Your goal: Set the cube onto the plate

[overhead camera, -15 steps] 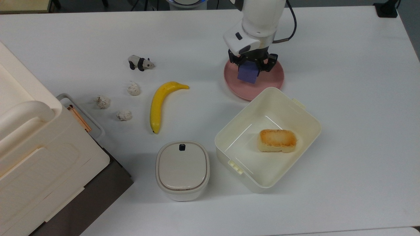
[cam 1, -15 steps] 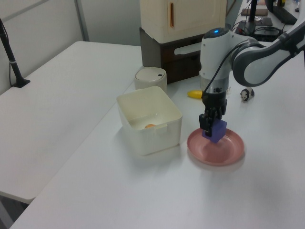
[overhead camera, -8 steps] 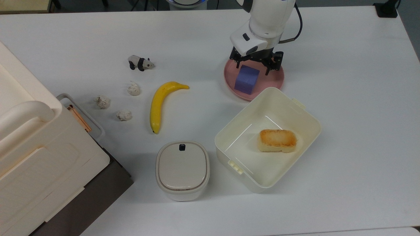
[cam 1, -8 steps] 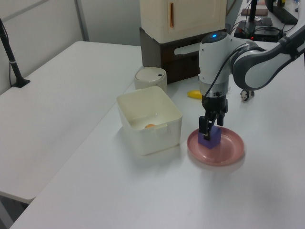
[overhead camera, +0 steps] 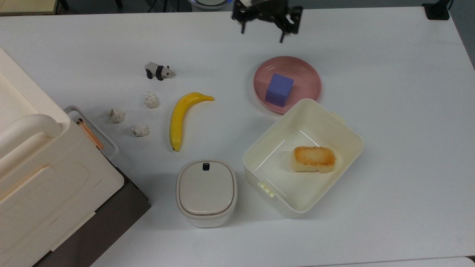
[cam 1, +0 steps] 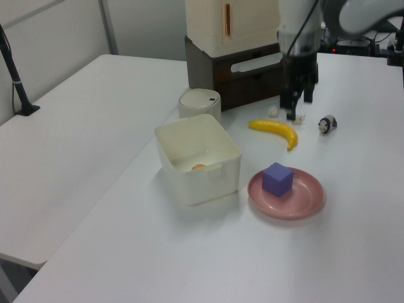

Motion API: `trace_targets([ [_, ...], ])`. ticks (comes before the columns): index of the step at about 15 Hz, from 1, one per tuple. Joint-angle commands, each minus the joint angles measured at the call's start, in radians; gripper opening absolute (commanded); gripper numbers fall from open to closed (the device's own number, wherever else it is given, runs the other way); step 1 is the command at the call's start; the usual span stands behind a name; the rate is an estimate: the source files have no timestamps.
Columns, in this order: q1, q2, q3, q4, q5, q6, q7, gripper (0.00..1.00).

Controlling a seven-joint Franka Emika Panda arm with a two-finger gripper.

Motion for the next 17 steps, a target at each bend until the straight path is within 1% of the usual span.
trace_targets([
  [1, -0.168, 0.014, 0.006, 0.159, 0.058, -0.174, -0.256, 1.00],
  [2, -0.207, 0.011, -0.032, 0.193, 0.062, -0.215, -0.357, 1.00],
  [3, -0.204, 0.006, -0.081, 0.204, 0.062, -0.222, -0.395, 1.00],
  [4, -0.198, -0.008, -0.150, 0.202, 0.068, -0.222, -0.438, 1.00],
  [6, -0.193, -0.011, -0.207, 0.201, 0.072, -0.214, -0.530, 1.00],
  [8, -0.141, -0.023, -0.278, 0.205, 0.071, -0.177, -0.548, 1.00],
  [10, -0.115, -0.015, -0.286, 0.204, 0.065, -0.145, -0.545, 1.00],
  [14, -0.113, 0.001, -0.284, 0.199, 0.065, -0.069, -0.542, 1.00],
  [17, -0.113, 0.005, -0.284, 0.202, 0.071, -0.044, -0.524, 1.00],
])
